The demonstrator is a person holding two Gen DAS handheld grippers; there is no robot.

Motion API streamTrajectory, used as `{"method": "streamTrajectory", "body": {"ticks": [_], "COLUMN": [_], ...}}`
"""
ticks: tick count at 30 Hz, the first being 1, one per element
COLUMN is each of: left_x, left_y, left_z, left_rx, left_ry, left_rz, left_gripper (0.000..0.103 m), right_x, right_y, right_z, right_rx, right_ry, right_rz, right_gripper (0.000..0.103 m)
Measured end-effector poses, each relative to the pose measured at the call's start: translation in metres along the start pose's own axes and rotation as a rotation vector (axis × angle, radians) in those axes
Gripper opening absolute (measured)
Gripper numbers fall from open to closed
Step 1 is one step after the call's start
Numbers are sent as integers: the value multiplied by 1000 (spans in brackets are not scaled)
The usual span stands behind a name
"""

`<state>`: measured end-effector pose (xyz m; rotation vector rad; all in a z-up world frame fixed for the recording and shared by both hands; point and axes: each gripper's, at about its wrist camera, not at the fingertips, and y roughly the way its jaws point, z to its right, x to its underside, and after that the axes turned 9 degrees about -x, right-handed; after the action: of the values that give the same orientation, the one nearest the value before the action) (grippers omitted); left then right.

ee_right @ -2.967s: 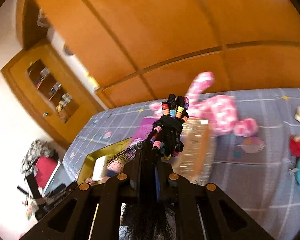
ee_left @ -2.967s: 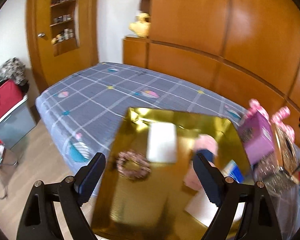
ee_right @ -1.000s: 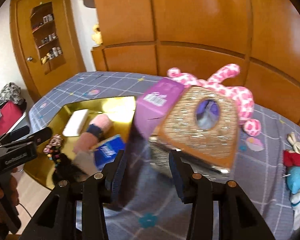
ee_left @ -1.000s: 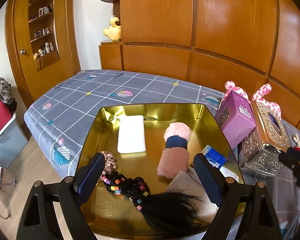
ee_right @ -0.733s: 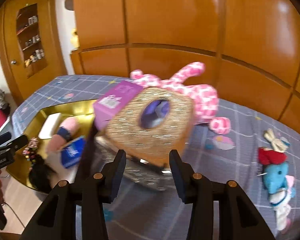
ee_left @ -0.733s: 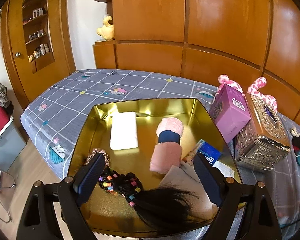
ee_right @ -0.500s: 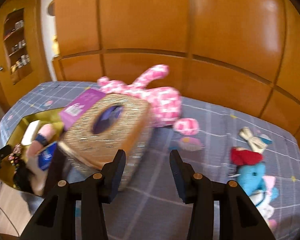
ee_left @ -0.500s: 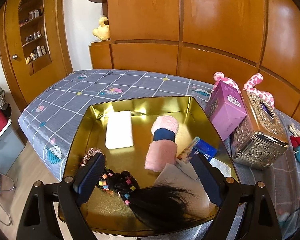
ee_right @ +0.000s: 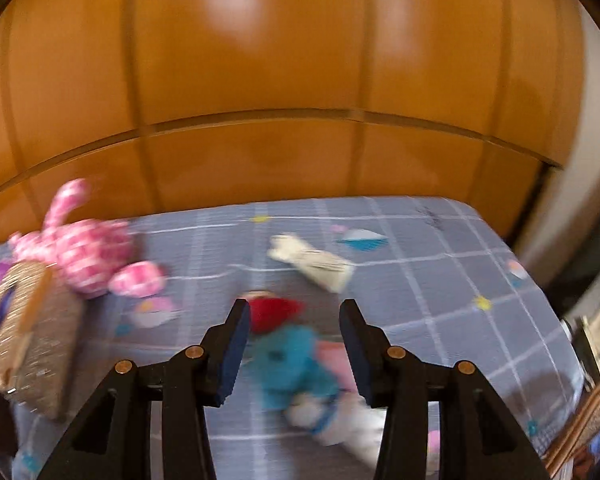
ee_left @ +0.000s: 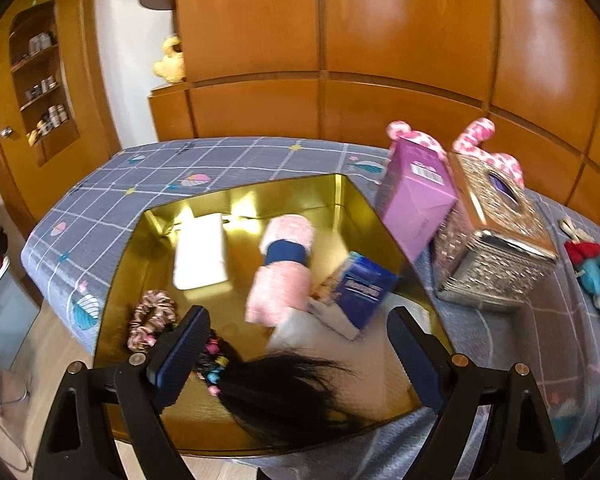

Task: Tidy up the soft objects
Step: 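Move both grippers back toward the dolls on the bed, then grasp the red sock doll with the left gripper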

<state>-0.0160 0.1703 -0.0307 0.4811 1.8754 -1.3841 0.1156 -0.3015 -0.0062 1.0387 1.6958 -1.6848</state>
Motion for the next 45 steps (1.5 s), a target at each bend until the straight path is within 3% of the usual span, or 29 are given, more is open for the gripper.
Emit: {"method": "streamTrajectory", "body": {"ticks": [5, 12, 16, 22, 28, 37, 41, 45], "left_x": [4, 6, 5, -7, -35, -79, -96, -102], "left_y": [-14, -30, -37, -39, -31, -4, 11, 33], "left_z": [27, 87, 126, 177, 228, 318, 363, 402], "left_rx": [116, 306, 370, 455, 577, 770, 782, 823], "left_ry": [71, 197, 296, 357, 320, 225, 213, 163], "left_rz": [25, 23, 23, -6, -94, -299, -353, -476], "left_gripper": [90, 90, 90, 90, 89, 86, 86, 86], "right_x": [9, 14, 18, 23, 25, 25, 25, 26], "right_y": [6, 6, 4, 7, 9, 16, 15, 17], "right_z": [51, 91, 103, 114, 119, 119, 118, 117], "right_rx": [74, 12, -7, -32, -75, -145, -177, -220], "right_ry": [144, 368, 444, 518, 558, 576, 576, 583], "right_rz": [-10, 0, 13, -3, -12, -43, -41, -52], "right_gripper": [46, 47, 47, 48, 48, 48, 48, 48]}}
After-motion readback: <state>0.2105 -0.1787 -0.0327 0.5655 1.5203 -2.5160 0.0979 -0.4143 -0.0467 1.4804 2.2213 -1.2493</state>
